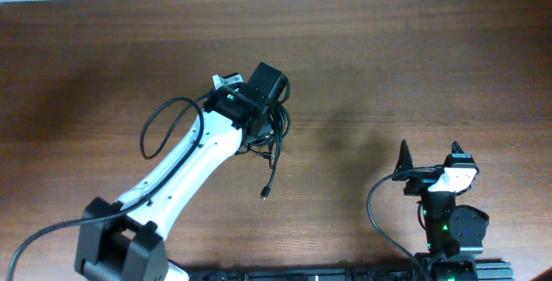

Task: Untangle cables

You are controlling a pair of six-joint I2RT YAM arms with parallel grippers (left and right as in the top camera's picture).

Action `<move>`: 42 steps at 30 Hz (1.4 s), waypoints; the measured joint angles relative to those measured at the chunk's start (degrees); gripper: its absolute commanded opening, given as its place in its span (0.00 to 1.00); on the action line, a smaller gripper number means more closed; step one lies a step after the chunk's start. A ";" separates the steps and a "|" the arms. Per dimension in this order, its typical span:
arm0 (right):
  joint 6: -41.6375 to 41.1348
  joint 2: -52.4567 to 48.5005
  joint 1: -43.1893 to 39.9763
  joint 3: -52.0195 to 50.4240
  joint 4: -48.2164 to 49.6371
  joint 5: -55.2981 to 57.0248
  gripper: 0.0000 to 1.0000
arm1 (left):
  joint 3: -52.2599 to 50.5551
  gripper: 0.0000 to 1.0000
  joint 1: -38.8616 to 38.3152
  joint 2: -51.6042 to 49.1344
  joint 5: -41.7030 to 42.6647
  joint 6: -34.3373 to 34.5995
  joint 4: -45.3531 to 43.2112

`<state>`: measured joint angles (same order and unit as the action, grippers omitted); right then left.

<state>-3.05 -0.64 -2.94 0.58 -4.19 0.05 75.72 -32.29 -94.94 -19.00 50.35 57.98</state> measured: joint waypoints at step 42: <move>-54.84 -63.71 23.43 23.10 37.35 -41.00 0.75 | 0.13 0.00 0.00 10.51 12.02 -41.40 -8.44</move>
<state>-57.89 -64.36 20.49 23.68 33.17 -40.95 75.85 -32.29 -84.42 -6.98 8.95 49.54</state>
